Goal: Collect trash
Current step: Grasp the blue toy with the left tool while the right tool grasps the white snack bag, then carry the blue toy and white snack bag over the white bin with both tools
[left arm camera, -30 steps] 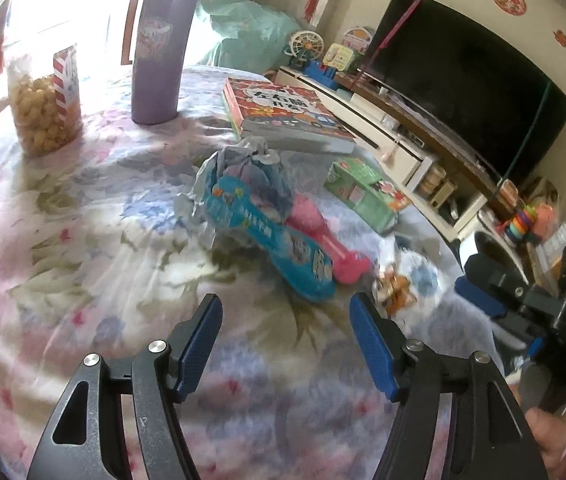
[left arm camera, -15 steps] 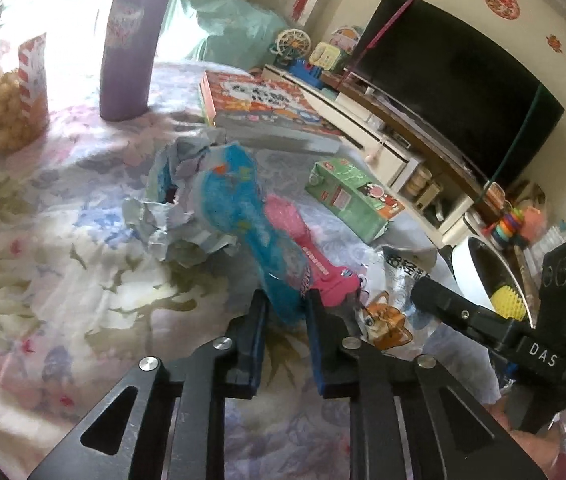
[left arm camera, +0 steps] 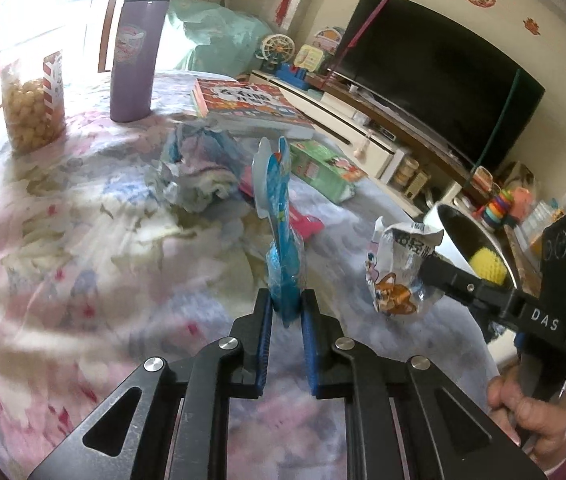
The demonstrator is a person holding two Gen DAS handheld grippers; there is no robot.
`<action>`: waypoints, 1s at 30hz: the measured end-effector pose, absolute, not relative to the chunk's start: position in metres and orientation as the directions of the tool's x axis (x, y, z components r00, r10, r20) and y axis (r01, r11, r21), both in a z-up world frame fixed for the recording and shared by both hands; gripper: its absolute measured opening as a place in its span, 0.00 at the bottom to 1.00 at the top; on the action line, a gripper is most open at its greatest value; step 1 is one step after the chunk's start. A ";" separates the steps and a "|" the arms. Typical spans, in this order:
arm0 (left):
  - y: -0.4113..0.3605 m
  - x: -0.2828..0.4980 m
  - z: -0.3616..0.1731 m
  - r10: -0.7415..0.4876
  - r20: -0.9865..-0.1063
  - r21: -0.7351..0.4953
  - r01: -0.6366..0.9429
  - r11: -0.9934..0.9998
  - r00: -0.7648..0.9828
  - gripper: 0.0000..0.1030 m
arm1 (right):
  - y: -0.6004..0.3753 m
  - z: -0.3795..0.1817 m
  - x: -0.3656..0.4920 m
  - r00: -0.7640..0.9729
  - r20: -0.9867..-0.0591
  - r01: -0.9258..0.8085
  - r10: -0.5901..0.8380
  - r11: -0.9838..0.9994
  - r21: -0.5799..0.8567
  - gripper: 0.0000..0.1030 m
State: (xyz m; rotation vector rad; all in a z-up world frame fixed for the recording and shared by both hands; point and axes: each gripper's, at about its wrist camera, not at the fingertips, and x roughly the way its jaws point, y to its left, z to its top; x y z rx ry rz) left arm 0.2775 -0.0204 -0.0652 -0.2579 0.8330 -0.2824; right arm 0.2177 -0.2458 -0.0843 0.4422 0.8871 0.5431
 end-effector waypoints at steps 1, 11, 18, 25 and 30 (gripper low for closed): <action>-0.022 0.274 -0.064 -0.348 -0.687 -0.330 0.152 0.932 0.638 0.12 | -0.247 -0.083 0.216 0.517 -0.601 -0.257 0.610 0.780 0.570 0.19; -0.051 0.252 -0.054 -0.391 -0.680 -0.317 0.233 0.919 0.620 0.12 | -0.275 -0.069 0.188 0.564 -0.588 -0.234 0.579 0.796 0.559 0.18; -0.077 0.248 -0.052 -0.421 -0.681 -0.305 0.291 0.907 0.599 0.12 | -0.298 -0.060 0.172 0.605 -0.581 -0.205 0.544 0.812 0.547 0.18; -0.101 0.249 -0.047 -0.446 -0.680 -0.295 0.340 0.893 0.582 0.12 | -0.325 -0.054 0.163 0.643 -0.574 -0.161 0.508 0.821 0.547 0.18; -0.119 0.252 -0.042 -0.460 -0.679 -0.285 0.372 0.883 0.572 0.12 | -0.342 -0.053 0.158 0.664 -0.571 -0.128 0.482 0.826 0.549 0.18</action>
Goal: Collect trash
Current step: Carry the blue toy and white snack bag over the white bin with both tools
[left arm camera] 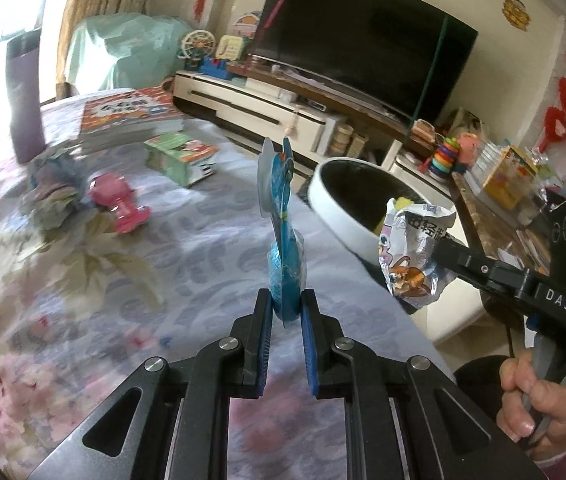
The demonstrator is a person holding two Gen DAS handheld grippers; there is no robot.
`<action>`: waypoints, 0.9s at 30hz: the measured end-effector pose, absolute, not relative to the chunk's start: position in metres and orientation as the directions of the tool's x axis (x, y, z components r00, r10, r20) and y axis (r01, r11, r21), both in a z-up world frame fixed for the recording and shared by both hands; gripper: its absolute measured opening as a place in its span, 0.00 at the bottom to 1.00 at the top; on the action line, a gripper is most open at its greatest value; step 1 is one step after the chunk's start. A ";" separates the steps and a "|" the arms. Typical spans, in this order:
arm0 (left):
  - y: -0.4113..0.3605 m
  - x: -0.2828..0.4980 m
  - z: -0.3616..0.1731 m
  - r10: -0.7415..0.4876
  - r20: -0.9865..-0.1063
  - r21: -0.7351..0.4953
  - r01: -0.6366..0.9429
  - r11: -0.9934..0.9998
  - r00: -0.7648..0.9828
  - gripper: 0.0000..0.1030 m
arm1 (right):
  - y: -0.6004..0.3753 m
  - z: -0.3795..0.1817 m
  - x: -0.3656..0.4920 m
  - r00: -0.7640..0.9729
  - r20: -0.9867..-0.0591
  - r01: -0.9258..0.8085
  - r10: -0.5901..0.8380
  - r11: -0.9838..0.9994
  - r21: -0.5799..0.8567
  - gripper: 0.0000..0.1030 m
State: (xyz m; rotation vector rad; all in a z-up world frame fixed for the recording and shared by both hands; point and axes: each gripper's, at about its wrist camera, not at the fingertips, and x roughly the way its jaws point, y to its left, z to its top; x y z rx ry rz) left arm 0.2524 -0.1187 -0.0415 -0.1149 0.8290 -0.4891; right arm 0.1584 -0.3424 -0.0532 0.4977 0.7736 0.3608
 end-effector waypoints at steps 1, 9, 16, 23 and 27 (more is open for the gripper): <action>-0.122 0.253 -0.040 -0.464 -0.678 -0.283 0.380 0.881 0.570 0.12 | -0.346 -0.053 0.155 0.668 -0.570 -0.124 0.479 0.826 0.550 0.18; -0.150 0.261 -0.035 -0.485 -0.674 -0.272 0.424 0.864 0.558 0.12 | -0.373 -0.049 0.153 0.704 -0.557 -0.086 0.440 0.832 0.549 0.18; -0.169 0.270 -0.032 -0.499 -0.672 -0.264 0.453 0.852 0.548 0.12 | -0.392 -0.045 0.152 0.732 -0.545 -0.061 0.409 0.836 0.546 0.18; -0.185 0.280 -0.032 -0.504 -0.678 -0.250 0.477 0.843 0.535 0.12 | -0.407 -0.044 0.154 0.747 -0.543 -0.040 0.384 0.841 0.539 0.18; -0.193 0.285 -0.030 -0.503 -0.682 -0.242 0.486 0.840 0.530 0.12 | -0.413 -0.045 0.158 0.750 -0.547 -0.027 0.372 0.844 0.536 0.18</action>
